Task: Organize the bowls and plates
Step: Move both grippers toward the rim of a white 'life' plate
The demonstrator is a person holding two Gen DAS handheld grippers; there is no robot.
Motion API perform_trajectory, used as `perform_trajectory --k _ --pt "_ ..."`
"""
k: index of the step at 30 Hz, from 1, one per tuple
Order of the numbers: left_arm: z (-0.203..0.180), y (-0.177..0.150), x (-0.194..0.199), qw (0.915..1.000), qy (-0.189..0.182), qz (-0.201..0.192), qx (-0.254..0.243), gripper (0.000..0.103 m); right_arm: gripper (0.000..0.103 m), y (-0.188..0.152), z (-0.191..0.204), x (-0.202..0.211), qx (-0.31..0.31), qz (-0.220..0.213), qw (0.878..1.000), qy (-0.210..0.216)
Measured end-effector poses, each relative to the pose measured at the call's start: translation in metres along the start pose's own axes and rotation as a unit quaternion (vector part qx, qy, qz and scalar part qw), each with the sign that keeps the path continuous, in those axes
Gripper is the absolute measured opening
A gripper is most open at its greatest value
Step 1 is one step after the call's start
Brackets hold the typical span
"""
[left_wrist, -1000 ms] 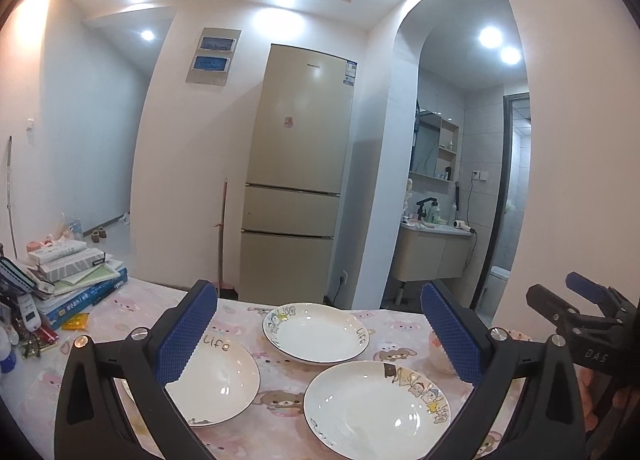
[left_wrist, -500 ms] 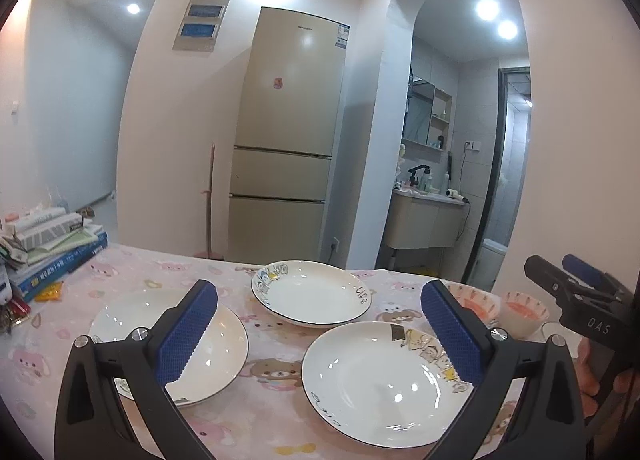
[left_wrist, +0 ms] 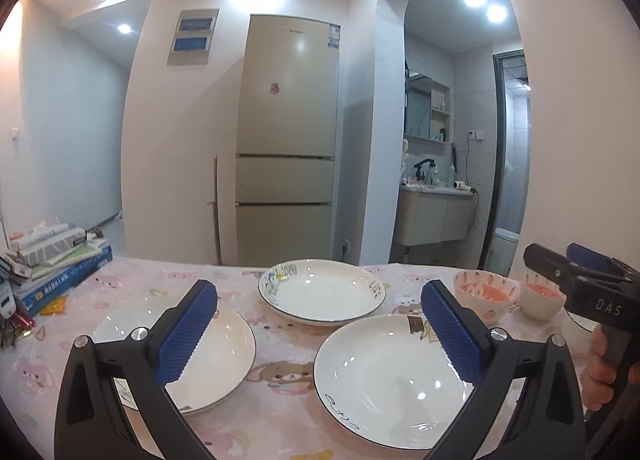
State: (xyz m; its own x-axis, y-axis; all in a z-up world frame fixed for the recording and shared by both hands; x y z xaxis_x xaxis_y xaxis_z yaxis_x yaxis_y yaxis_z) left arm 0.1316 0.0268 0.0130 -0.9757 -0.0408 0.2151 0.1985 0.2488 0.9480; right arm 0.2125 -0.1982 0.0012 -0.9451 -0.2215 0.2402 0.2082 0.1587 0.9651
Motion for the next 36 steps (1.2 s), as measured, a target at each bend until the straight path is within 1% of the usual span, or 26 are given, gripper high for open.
perform_trajectory --k 1,6,8,9,10,12,14,15,17,19,23,27,28,30,32,34,36 --pt "0.002 0.0 0.0 1.0 0.003 0.001 0.004 0.103 0.103 0.0 -0.001 0.0 0.0 -0.001 1.0 -0.004" --pt "0.008 0.006 0.002 0.9998 0.02 -0.003 0.005 0.103 0.103 0.0 0.0 -0.002 0.006 0.007 1.0 0.006" --pt "0.011 0.009 0.003 0.9996 0.022 0.014 0.014 0.103 0.103 -0.001 0.003 -0.003 0.014 0.018 1.0 0.014" --pt "0.012 0.012 0.006 0.9995 0.017 0.021 0.019 0.103 0.103 0.0 0.005 -0.003 0.017 0.029 0.999 0.016" --pt "0.012 0.016 0.01 0.9996 0.013 0.018 0.017 0.103 0.103 0.004 0.006 -0.001 0.018 0.03 0.999 0.012" --pt "0.013 0.031 0.021 0.9996 0.023 0.0 -0.014 0.103 0.103 0.016 0.011 0.003 0.031 0.025 0.999 0.007" --pt "0.016 0.043 0.028 0.9987 0.031 -0.014 -0.037 0.103 0.103 0.029 0.022 0.002 0.046 0.026 0.998 0.028" --pt "0.02 0.052 0.032 0.9984 0.034 -0.019 -0.041 0.103 0.103 0.037 0.028 0.001 0.057 0.028 0.998 0.03" --pt "0.029 0.063 0.036 0.9985 0.035 -0.024 -0.035 0.103 0.103 0.052 0.038 -0.001 0.076 0.025 0.997 0.022" --pt "0.041 0.075 0.038 0.9983 0.04 -0.033 -0.027 0.103 0.103 0.064 0.051 -0.003 0.082 0.019 0.996 0.03" --pt "0.066 0.093 0.039 0.997 0.054 -0.053 -0.018 0.103 0.103 0.084 0.086 -0.009 0.086 0.006 0.993 0.079" --pt "0.086 0.11 0.035 0.9936 0.083 -0.075 -0.017 0.103 0.103 0.101 0.114 -0.018 0.093 -0.011 0.992 0.086" --pt "0.093 0.116 0.036 0.99 0.103 -0.093 -0.021 0.103 0.103 0.105 0.12 -0.021 0.089 -0.014 0.992 0.087" --pt "0.103 0.122 0.033 0.9867 0.12 -0.108 -0.017 0.103 0.103 0.114 0.129 -0.03 0.081 -0.017 0.993 0.082" --pt "0.114 0.122 0.025 0.9884 0.116 -0.098 0.0 0.103 0.103 0.117 0.136 -0.041 0.068 -0.006 0.995 0.07" --pt "0.128 0.117 0.018 0.9888 0.118 -0.088 0.024 0.103 0.103 0.116 0.149 -0.053 0.055 0.0 0.994 0.093" --pt "0.142 0.108 0.012 0.9889 0.121 -0.077 0.038 0.103 0.103 0.11 0.159 -0.064 0.052 0.015 0.993 0.104"
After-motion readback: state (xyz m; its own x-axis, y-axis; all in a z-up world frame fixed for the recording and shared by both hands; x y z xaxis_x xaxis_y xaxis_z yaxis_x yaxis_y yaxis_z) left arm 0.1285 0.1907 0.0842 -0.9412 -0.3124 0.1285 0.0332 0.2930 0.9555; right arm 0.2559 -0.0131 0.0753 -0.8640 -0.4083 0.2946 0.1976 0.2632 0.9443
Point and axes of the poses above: each gripper's, at about its wrist camera, not at the fingertips, and x roughly against the way its jaws point, z to its left, y to its top, the point moved 10 cm from there along -x, roughly the way its jaws point, and after that the axes turned 9 degrees about x, right-handed, at the moved point
